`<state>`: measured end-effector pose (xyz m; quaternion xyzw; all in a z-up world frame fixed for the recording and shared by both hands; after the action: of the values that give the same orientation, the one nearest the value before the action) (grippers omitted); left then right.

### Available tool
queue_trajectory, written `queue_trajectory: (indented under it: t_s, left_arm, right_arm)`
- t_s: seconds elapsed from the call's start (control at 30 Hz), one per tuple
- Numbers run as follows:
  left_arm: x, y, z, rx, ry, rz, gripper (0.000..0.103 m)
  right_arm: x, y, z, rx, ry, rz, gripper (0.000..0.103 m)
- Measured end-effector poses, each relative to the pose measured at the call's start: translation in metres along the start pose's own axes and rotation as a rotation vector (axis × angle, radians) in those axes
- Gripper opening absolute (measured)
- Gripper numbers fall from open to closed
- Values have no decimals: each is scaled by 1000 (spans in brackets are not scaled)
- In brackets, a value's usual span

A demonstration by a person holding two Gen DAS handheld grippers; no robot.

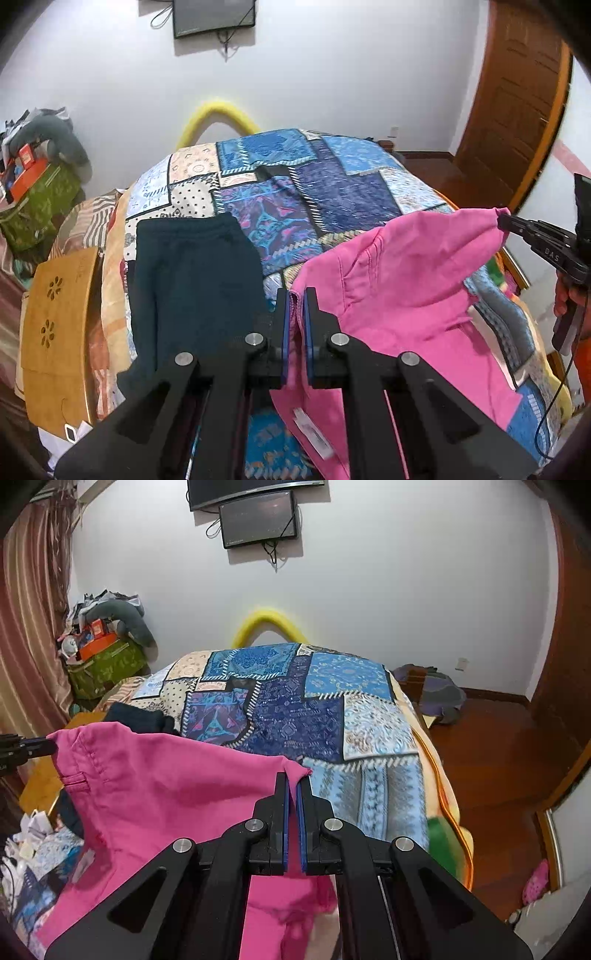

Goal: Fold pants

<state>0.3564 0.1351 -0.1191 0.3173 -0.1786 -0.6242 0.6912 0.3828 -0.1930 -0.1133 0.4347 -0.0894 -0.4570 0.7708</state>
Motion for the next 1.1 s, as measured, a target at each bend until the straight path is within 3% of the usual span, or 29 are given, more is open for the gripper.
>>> queue_trajectory:
  t_s: [0.4,0.93,1.1]
  left_arm:
    - [32,-79,53,-1,-10,-71,6]
    - [52,-178,49,-188,-80,-112,3]
    - [50,-190,57,-191,-67,-117,4]
  right_arm:
    - [-9,-65,52,-35,12,7,3]
    - [-28,-176,61,-183,16,10,3]
    - [-29,-199,65,-213,17,-26,4]
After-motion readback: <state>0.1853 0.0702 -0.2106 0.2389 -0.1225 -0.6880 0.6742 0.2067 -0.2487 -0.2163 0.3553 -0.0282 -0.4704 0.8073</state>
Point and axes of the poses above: each gripper's, at about its wrist camera, not at the fingertips, and z roughly against the way its jaws point, x to its right, y to its top, the point moved 2 cm from there along -z, roughly the way its jaws point, and after that the axes turned 13 degrees about y, right-handed, at the moved point
